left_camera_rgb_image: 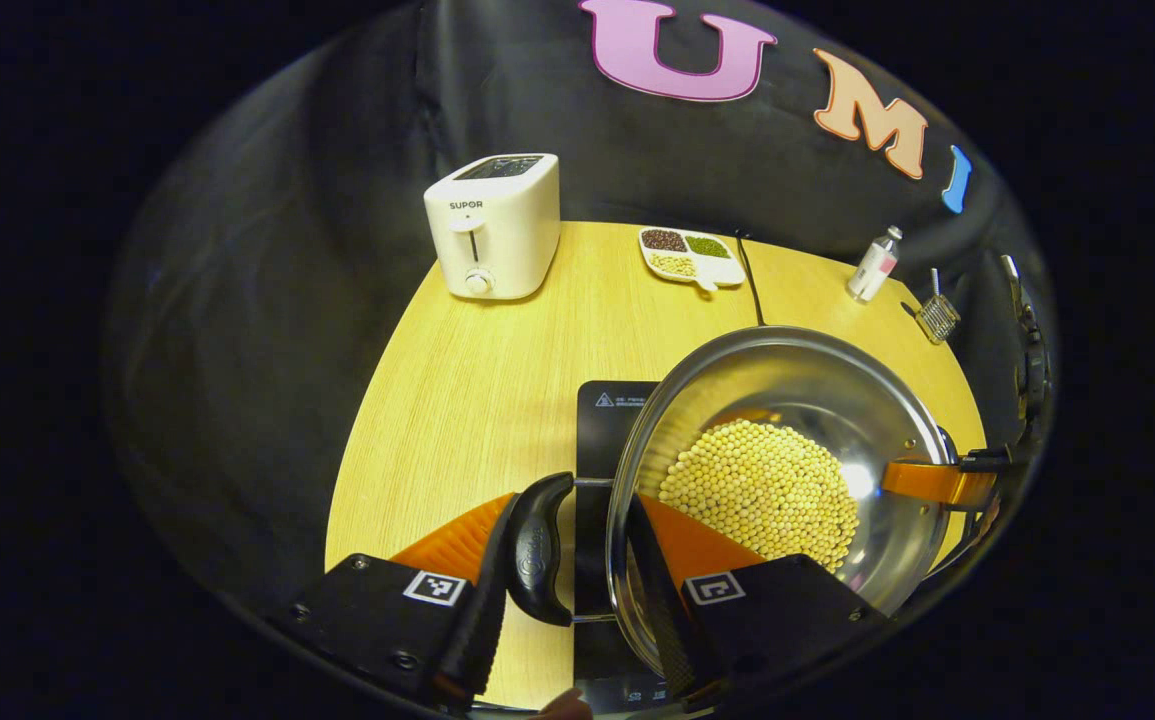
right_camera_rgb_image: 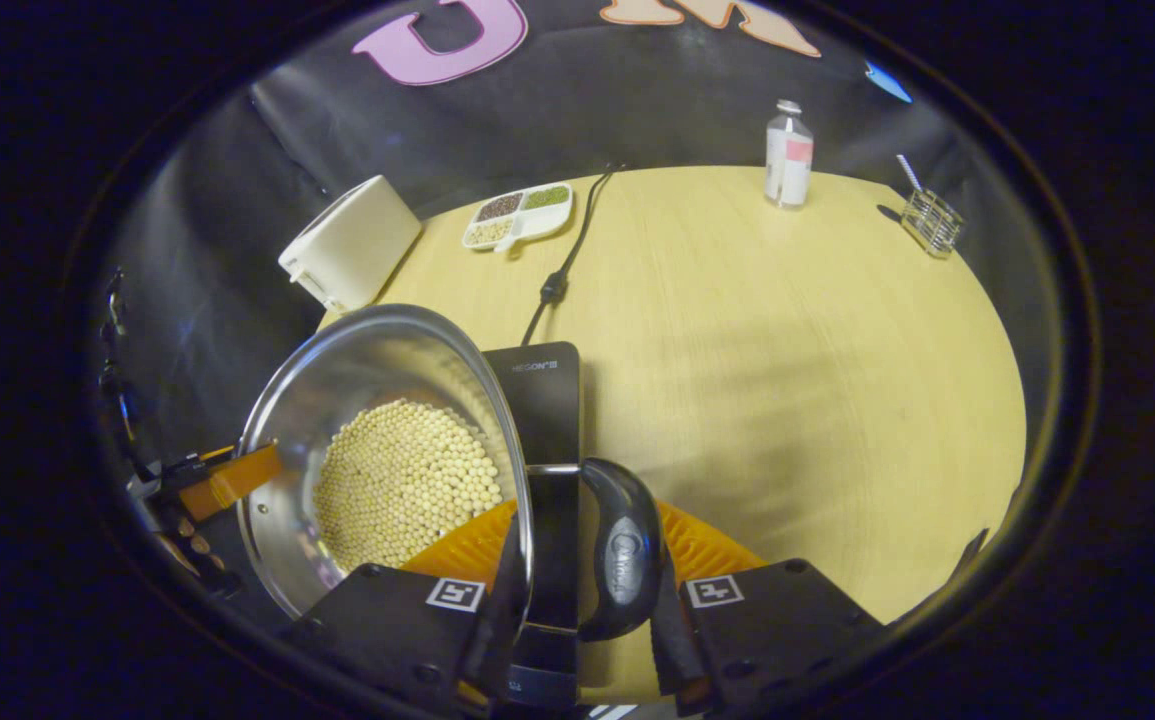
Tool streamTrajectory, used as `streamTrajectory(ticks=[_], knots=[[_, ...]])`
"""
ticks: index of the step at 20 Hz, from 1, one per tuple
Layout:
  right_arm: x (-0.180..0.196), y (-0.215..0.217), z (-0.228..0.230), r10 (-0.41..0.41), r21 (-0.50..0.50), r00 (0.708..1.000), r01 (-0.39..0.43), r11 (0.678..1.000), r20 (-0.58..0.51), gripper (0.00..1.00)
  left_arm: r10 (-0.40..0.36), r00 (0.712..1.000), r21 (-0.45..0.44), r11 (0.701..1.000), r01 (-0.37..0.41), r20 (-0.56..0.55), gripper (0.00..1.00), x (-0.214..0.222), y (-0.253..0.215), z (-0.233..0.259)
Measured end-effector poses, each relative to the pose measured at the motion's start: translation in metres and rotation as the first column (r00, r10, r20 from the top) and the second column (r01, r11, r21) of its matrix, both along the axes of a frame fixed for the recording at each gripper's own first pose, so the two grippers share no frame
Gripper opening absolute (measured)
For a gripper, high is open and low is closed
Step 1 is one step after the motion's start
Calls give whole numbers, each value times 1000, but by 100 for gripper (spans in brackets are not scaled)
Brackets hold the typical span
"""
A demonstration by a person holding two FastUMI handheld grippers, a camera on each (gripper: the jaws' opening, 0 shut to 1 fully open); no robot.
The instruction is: First push the handle of the pot to place it horizontally, then grasp the pot with both hands and set it on the induction cooktop.
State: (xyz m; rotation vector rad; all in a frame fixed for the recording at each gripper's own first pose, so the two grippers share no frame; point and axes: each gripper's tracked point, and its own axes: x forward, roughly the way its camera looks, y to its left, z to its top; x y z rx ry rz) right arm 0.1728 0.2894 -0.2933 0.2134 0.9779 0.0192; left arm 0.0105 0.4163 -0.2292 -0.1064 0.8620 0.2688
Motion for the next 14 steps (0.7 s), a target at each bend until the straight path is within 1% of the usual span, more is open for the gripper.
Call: streamTrajectory(ticks=[2,3,5,6,7,8,10,12,14], knots=[[3,2,0,-5,2,1000,5,1000,7,58,-1,1000,-1,1000,1,10,67,2,3,1],[4,3,-1,-9,4,1000,9,1000,8,58,-4,1000,1,1000,4,12,65,2,3,-1],[4,2,-1,-12,1,1000,12,1000,7,58,-9,1000,-4,1000,10,20,67,5,4,-2],[5,1,-1,-12,-4,1000,12,1000,8,55,-11,1000,-8,1000,12,28,67,5,3,-3],[6,0,-1,-17,-1,1000,17,1000,8,58,-18,999,-2,1000,18,38,65,7,3,-2],[6,1,-1,-19,2,1000,19,1000,6,58,-28,999,11,1000,28,43,67,7,3,-3],[7,1,-2,-22,7,1000,22,1000,6,58,-44,997,26,999,42,57,66,7,5,-3],[7,0,-1,-19,9,1000,18,1000,7,58,-44,997,23,999,43,61,66,7,5,-3],[7,1,-2,-18,12,1000,18,1000,4,59,-39,997,24,999,38,62,68,6,6,-3]])
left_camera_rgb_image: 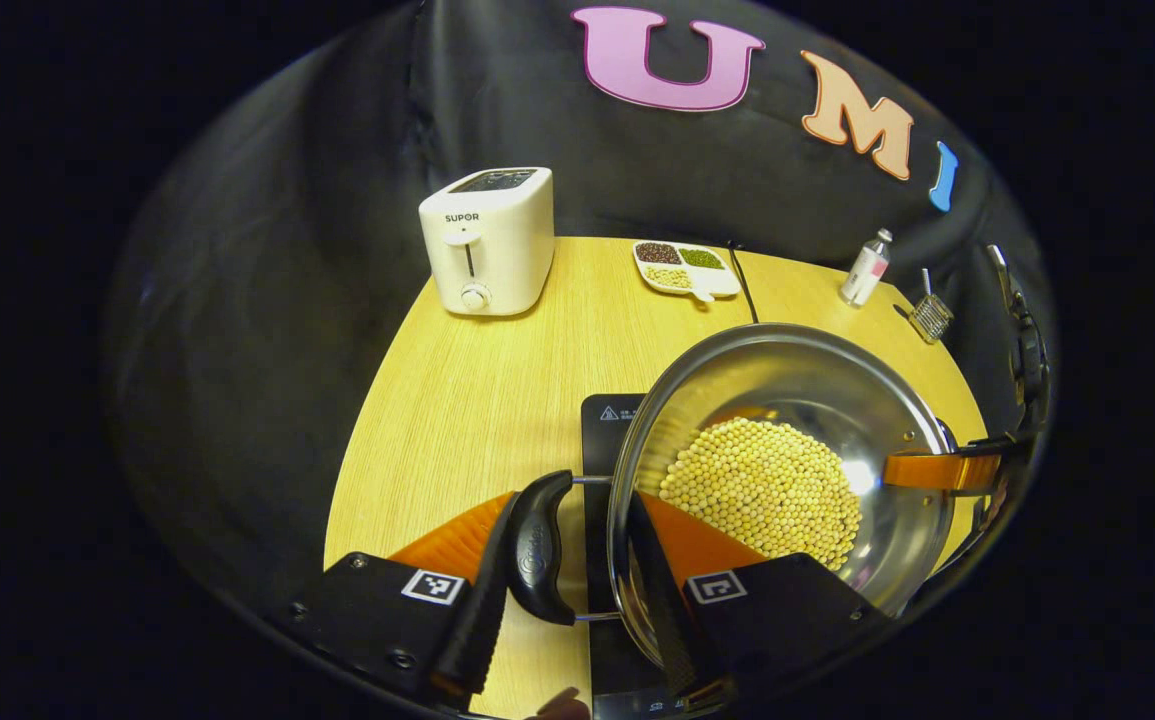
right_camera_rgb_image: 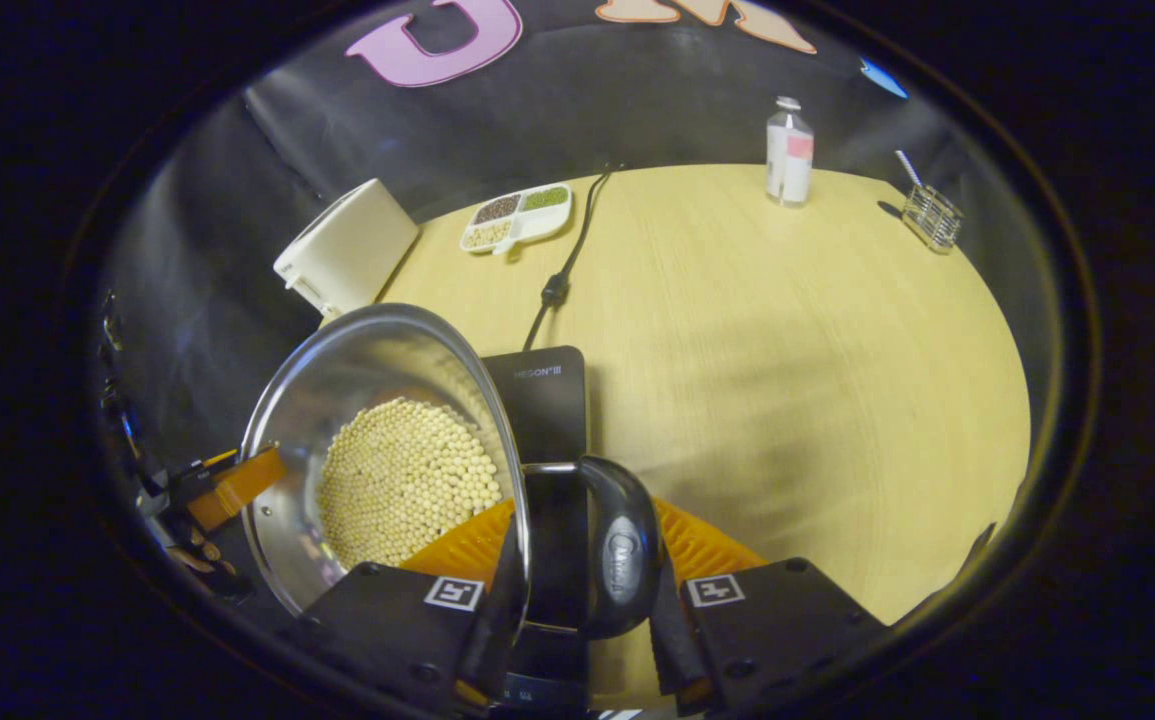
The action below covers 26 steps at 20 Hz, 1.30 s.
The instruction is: First push the handle of the pot to place it horizontally, then grasp the pot with both hands and set it on the induction cooktop.
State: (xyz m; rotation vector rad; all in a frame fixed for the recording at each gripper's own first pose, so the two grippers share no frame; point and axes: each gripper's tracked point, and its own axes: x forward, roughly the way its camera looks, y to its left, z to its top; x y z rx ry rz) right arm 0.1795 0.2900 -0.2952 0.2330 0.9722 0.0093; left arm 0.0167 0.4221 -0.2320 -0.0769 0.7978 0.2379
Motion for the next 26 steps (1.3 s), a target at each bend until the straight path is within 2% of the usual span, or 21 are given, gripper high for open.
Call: streamTrajectory(ticks=[2,7,11,13,14,15,16,19,24,25,26], knots=[[0,0,-1,0,2,1000,0,1000,-4,55,4,1000,1,1000,-4,1,70,0,0,0],[1,0,-2,4,3,1000,-4,1000,-5,55,8,1000,8,1000,-8,-7,72,-1,0,-1],[2,3,0,21,5,1000,-21,1000,10,57,-17,1000,74,997,17,-5,75,0,2,1],[2,3,-1,23,9,1000,-23,1000,8,70,-20,1000,85,996,21,-9,76,0,2,2],[2,3,0,25,10,1000,-25,1000,8,65,-14,1000,86,996,15,-6,76,1,3,4],[2,4,1,29,16,1000,-29,999,10,67,-11,1000,90,996,11,-8,77,0,4,3],[3,6,3,32,25,999,-33,999,18,70,-8,1000,92,996,9,-9,86,0,6,3],[5,6,3,32,28,999,-33,999,25,95,-16,1000,91,996,15,2,95,1,3,5],[6,10,7,35,49,999,-36,998,28,96,-30,999,119,993,28,18,97,4,3,12],[6,9,8,35,53,999,-36,998,29,99,-34,999,119,992,32,19,97,4,2,13],[6,8,8,34,51,999,-35,998,30,95,-35,999,122,992,32,25,97,5,2,15]])
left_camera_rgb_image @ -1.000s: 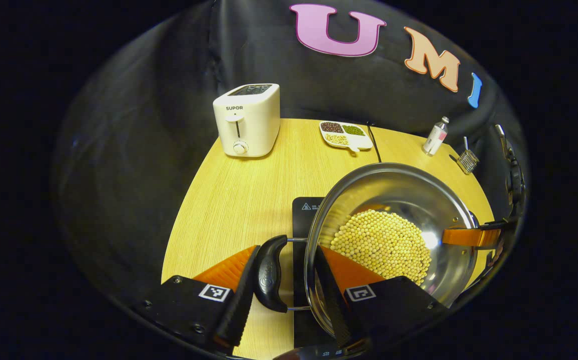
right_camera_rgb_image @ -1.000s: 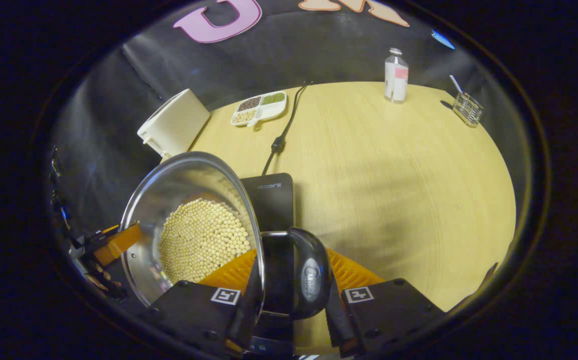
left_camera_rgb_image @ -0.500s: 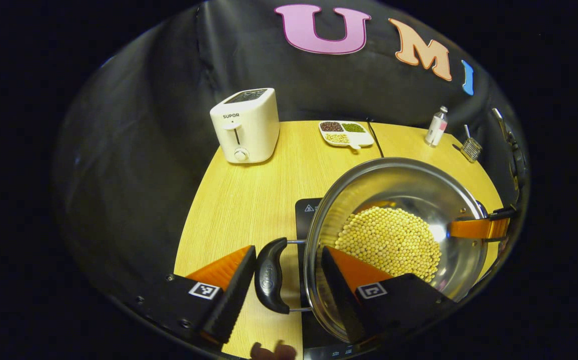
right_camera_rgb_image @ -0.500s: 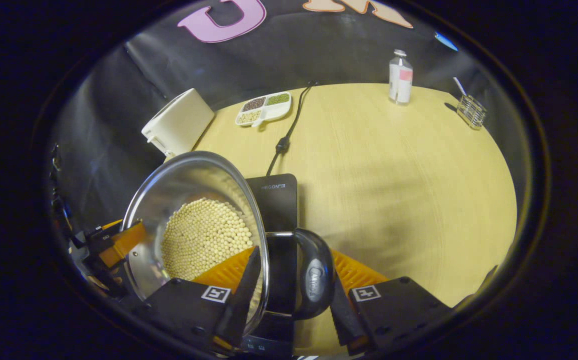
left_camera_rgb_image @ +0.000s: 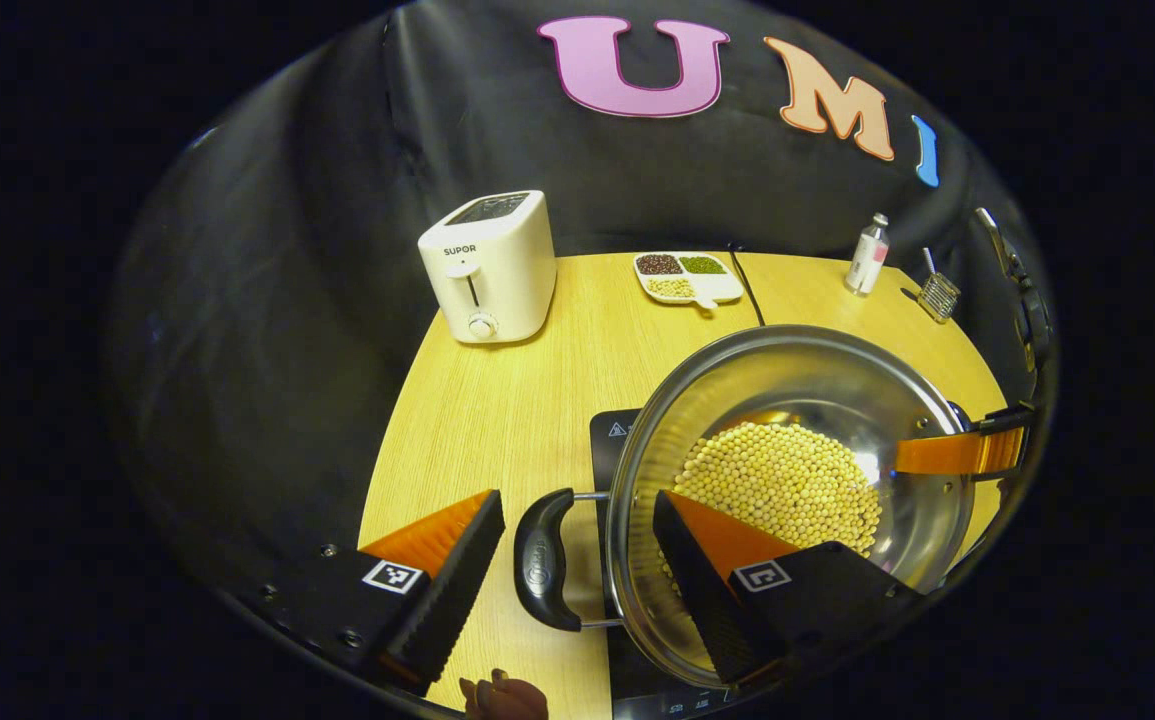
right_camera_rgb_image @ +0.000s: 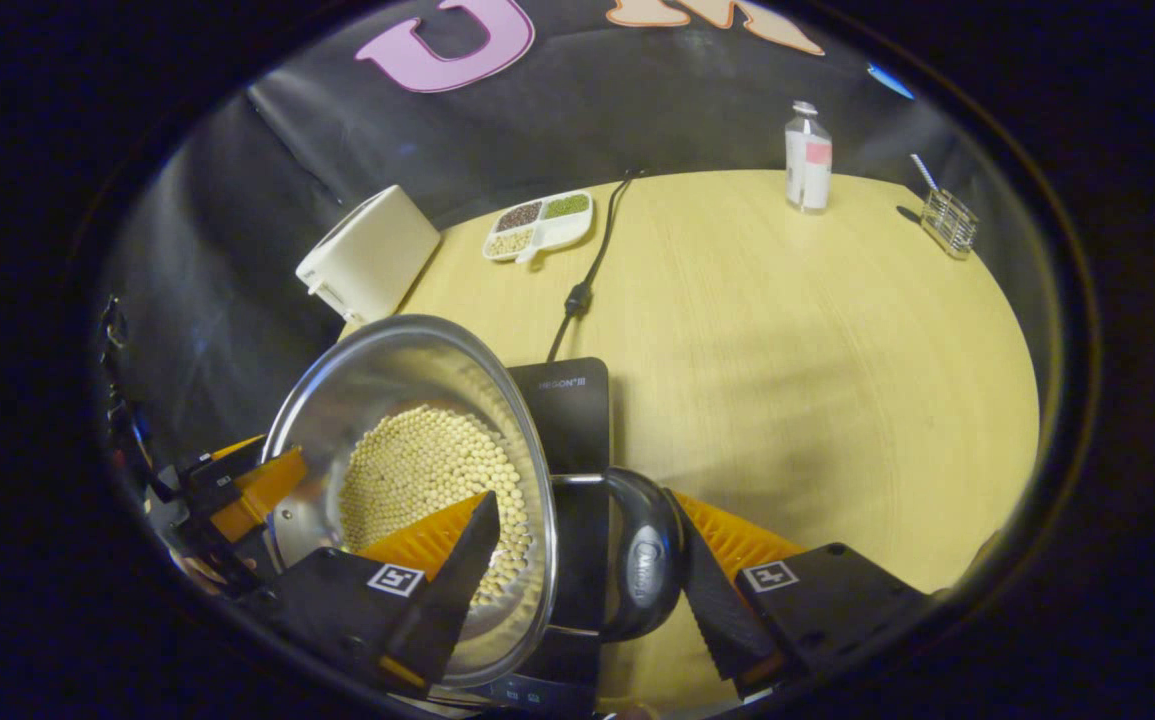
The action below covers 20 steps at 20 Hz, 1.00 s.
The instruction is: First push the handle of the pot to place it horizontally, then grasp the pot with both hands and set it on the induction cooktop.
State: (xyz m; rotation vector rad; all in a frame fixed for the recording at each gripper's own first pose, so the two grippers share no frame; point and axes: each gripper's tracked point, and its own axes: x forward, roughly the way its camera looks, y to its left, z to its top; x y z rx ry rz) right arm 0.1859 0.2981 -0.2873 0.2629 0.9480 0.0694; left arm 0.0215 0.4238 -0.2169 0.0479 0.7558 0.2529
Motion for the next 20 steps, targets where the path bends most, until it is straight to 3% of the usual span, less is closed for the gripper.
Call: streamTrajectory(ticks=[3,4,5,7,8,10,11,12,13,15,16,20], knots=[[3,-3,11,-1,2,999,1,1000,33,99,-10,1000,34,999,9,22,97,3,0,9],[5,-3,16,-2,7,999,1,1000,51,95,-11,999,55,998,10,34,97,5,2,14],[8,-5,22,-6,10,998,5,1000,69,99,-13,999,80,997,9,50,97,7,4,21],[12,-10,39,-10,16,993,9,1000,118,95,-20,996,130,992,9,82,97,10,7,36],[14,-12,50,-9,20,989,6,1000,150,99,-21,995,148,989,7,96,97,11,6,44],[16,-18,71,-3,25,978,-2,1000,209,94,-17,990,169,986,-7,138,97,12,2,63],[15,-22,82,-2,25,972,-4,1000,236,99,-13,986,178,984,-16,164,96,11,-2,74],[14,-25,92,4,25,965,-11,1000,260,94,-16,982,192,981,-20,188,96,11,-7,85],[12,-28,104,12,26,957,-21,999,290,99,-24,976,210,977,-22,216,96,9,-15,98],[7,-33,129,43,27,931,-57,998,362,94,-56,958,251,968,-17,281,96,9,-35,128],[3,-36,143,65,20,910,-80,997,408,99,-73,943,265,964,-16,324,96,11,-48,143],[-19,-56,192,153,-36,819,-160,986,553,98,-112,865,258,966,-21,488,95,9,-113,195]])
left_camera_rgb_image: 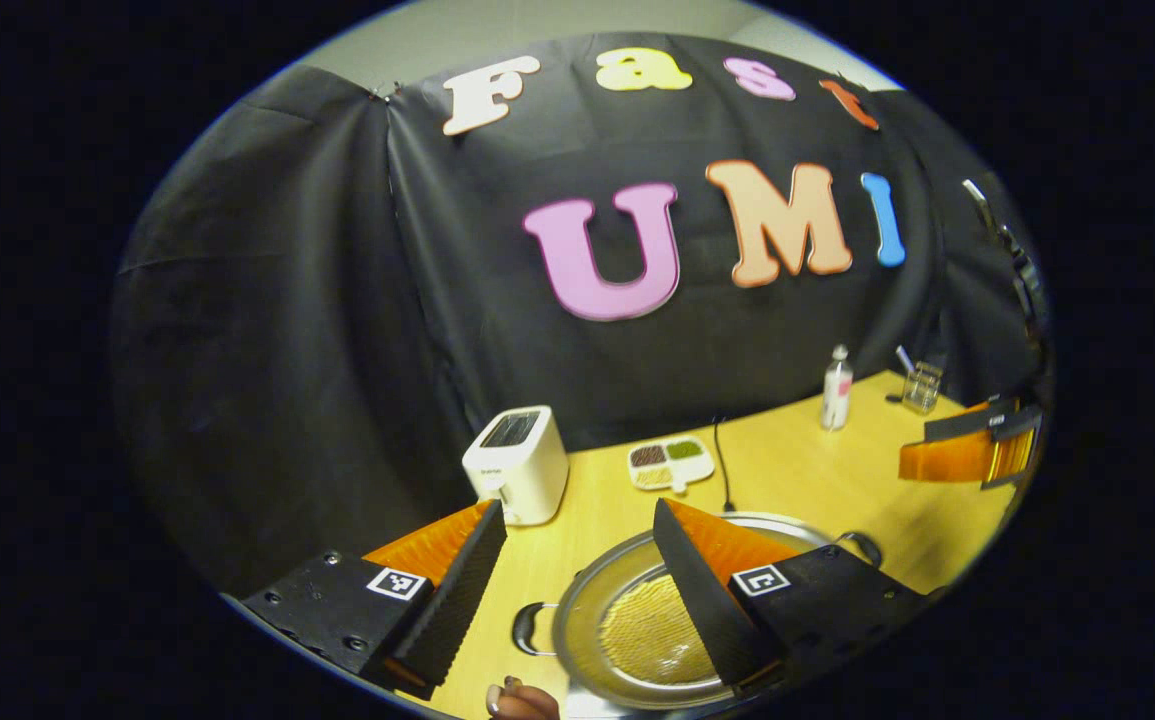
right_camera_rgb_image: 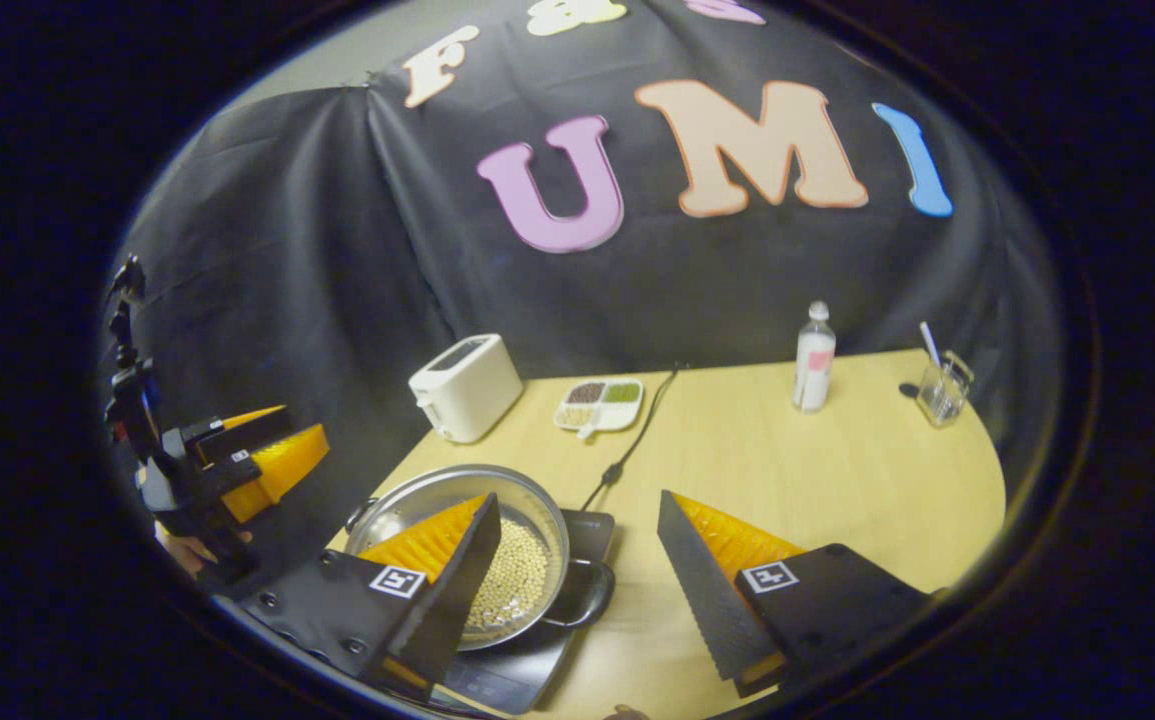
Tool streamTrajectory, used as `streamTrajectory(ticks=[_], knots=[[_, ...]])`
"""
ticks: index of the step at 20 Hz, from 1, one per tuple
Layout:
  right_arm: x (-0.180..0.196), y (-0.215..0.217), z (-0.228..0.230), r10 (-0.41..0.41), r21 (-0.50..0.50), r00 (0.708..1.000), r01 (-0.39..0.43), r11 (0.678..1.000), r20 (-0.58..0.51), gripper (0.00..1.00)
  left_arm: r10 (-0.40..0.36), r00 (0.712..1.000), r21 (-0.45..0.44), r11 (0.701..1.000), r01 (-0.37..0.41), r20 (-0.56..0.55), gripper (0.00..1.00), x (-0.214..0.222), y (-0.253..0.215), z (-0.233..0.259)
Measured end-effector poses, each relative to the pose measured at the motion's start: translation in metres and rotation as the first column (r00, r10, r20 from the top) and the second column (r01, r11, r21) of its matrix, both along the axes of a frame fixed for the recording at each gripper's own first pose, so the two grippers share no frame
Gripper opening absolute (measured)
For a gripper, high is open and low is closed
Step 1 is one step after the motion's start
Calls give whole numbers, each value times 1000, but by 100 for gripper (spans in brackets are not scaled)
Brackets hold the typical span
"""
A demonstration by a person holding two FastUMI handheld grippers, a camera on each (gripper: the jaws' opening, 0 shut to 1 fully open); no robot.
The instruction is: First push the handle of the pot to place it horizontally, then grasp the pot with both hands and set it on the induction cooktop.
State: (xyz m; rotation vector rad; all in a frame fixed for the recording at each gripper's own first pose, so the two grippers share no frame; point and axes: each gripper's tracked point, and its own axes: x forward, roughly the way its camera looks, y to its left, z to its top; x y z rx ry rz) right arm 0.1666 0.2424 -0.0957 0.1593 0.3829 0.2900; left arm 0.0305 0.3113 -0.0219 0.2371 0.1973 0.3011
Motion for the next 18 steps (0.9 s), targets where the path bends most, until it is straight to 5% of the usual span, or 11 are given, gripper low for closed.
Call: streamTrajectory(ticks=[4,18], knots=[[-21,-49,45,29,-20,989,-27,999,147,94,-25,995,-11,1000,26,94,96,-7,-74,27],[-90,-212,100,-2,42,946,-12,999,323,93,-73,980,-73,993,88,188,96,-22,-266,34]])
